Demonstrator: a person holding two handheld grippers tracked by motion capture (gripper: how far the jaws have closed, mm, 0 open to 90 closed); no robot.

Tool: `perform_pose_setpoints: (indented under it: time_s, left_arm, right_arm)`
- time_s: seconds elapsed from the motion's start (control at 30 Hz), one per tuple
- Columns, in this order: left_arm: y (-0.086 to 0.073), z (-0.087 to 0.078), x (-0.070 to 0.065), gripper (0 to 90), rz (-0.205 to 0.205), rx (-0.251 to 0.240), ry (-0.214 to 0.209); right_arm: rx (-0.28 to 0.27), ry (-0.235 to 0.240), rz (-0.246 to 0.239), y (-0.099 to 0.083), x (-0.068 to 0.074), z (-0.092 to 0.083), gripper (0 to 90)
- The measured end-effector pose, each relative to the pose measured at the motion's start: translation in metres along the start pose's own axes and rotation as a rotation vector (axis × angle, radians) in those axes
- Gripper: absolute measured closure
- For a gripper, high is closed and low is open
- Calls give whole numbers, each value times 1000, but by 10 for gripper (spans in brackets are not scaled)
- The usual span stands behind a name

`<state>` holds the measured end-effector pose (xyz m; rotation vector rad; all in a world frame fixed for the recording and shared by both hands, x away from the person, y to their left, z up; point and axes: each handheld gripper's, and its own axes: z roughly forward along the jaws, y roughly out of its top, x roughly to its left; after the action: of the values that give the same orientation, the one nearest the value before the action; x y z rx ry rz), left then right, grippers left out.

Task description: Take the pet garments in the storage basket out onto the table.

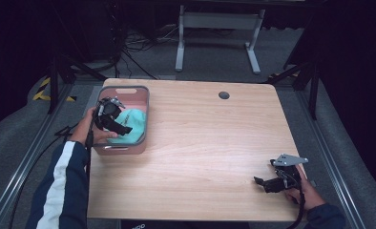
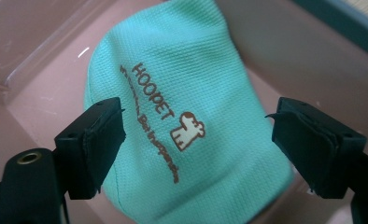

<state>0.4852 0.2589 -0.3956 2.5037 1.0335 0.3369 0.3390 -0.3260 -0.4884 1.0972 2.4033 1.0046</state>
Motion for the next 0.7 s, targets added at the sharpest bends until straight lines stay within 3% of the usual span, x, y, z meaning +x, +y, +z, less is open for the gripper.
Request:
perform_pose_setpoints:
  time_s: [0.17, 0.27, 0.5, 0.7]
  left_arm:
    - [6, 18, 6, 173, -20, 68, -4]
    - [7, 23, 7, 171, -28, 82, 0]
    - [11, 46, 10, 172, -31, 216, 12]
    - [11, 53, 11, 153, -49, 257, -11]
  right_arm:
    - [1, 0, 0, 0, 0, 0, 2]
    - [1, 0, -1, 0, 0, 0, 2]
    - [-1, -1, 0, 0, 0, 0, 2]
    - [1, 1, 0, 0, 0, 0, 2]
